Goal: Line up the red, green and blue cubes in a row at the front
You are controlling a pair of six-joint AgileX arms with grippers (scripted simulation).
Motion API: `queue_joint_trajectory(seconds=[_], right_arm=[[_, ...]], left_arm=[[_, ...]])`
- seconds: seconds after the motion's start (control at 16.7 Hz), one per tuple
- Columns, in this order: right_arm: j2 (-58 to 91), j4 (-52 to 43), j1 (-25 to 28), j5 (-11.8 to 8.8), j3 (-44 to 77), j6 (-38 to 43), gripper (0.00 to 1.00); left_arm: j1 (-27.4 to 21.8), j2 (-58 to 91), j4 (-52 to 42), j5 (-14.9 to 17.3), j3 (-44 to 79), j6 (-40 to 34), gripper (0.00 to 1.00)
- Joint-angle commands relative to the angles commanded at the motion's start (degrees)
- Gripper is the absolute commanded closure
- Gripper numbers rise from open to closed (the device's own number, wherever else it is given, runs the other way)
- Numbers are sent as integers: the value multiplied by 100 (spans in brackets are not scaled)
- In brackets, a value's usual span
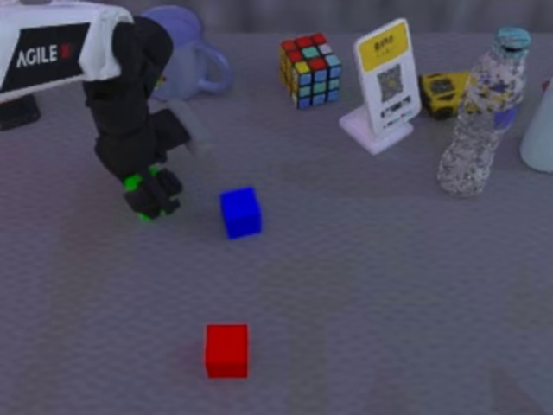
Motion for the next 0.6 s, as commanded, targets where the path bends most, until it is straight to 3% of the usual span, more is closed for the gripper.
queue_joint_trajectory(seconds=[0.3,0.6], right_arm=[[0,0,0,0,0,0,0],[0,0,0,0,0,0,0]], left_arm=[[9,-94,-140,26,90,-14,100],[89,-344,-1138,26,780,-26,100]])
